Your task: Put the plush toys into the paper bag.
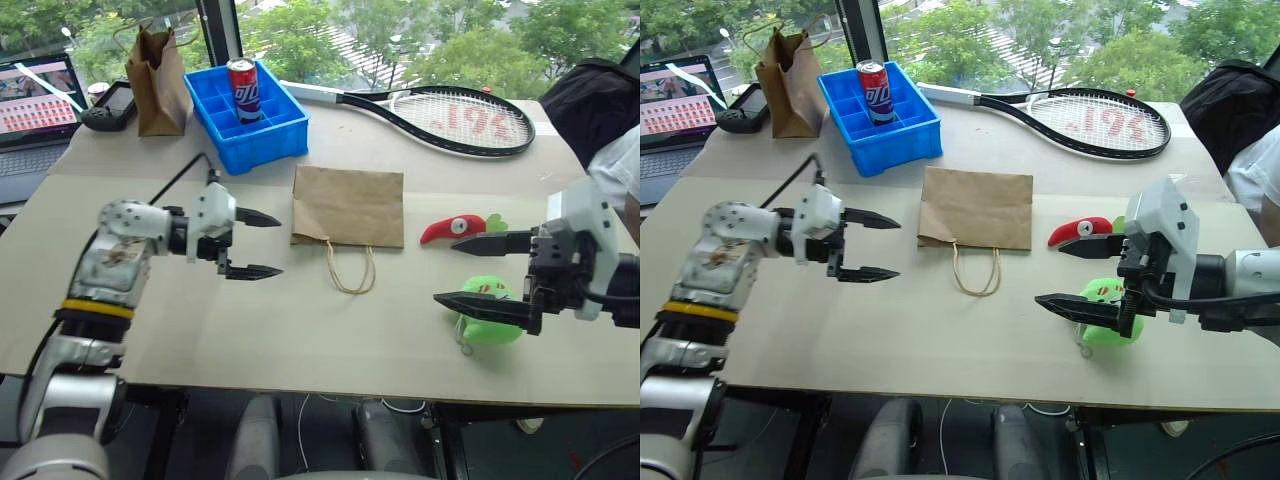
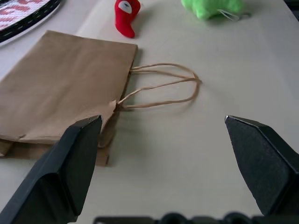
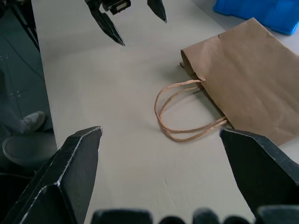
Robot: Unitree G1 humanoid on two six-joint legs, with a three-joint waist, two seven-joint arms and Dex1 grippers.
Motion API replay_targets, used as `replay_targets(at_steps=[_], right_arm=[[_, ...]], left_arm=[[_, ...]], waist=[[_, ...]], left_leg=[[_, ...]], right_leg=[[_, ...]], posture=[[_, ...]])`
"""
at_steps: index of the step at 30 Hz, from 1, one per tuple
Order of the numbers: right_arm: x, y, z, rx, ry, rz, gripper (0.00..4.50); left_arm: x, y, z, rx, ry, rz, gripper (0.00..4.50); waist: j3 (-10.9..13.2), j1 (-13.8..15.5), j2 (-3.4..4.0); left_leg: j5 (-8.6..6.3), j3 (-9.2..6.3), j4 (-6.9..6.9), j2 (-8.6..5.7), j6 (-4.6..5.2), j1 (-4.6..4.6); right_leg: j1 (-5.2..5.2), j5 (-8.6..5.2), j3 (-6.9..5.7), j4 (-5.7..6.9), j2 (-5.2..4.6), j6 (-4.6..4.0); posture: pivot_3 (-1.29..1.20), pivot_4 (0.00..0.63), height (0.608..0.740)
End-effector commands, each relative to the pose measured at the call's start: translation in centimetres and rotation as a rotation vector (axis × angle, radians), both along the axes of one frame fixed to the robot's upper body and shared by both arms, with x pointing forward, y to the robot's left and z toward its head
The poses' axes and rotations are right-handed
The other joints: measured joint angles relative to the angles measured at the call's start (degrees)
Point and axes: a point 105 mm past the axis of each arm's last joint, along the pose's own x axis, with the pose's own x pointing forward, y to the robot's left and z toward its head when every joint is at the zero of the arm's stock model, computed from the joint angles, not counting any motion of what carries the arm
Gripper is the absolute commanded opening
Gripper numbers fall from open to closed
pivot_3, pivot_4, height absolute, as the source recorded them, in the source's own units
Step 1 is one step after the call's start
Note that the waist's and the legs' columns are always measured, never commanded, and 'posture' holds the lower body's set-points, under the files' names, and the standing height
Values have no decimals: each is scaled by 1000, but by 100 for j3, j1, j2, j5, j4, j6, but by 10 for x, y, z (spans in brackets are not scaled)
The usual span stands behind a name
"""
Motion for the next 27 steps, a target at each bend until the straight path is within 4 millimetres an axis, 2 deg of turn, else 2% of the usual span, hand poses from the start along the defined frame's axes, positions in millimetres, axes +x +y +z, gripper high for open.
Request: replay_targets(at_steps=[1, 6, 12, 20, 26, 27], right_arm=[[-3, 6, -4, -15, -12, -30, 4464], [-7, 2, -14, 0, -4, -109, 4464], [-11, -6, -19, 0, -25, -201, 4464], [-19, -10, -20, 9, -47, -254, 4464], [-15, -16, -20, 0, -67, -300, 4464], [-14, -16, -20, 1, -72, -305, 4493]], left_arm=[[12, -20, -3, 139, -195, -127, 4500], [22, -57, -6, 98, -260, -227, 4500], [30, -78, -10, 94, -295, -247, 4500], [31, -95, -17, 181, -392, -314, 4500], [37, -104, -16, 177, -420, -280, 4500], [39, -106, -16, 171, -422, -264, 4243]], waist=[[0, 15, 0], [1, -6, -2], [3, -51, -3], [3, -33, -5], [4, -24, -5], [4, -24, -5]], left_leg=[[0, 1, 0, -2, 0, -1], [0, -1, -4, -4, 2, -4], [5, -11, -7, -7, 9, 5], [5, -19, -9, -11, 10, 29], [5, -22, -8, -16, 10, 29], [5, -22, -8, -16, 10, 29]], right_leg=[[3, 1, 1, -3, -2, 2], [23, 12, 1, -33, -3, 20], [48, 29, -2, -61, 0, 33], [83, 30, -6, -74, -1, 35], [88, 30, -6, -77, -1, 37], [88, 30, -6, -77, -1, 37]], posture=[[0, 150, 658], [0, 150, 658], [0, 150, 658], [0, 150, 658], [0, 150, 658], [0, 150, 658]])
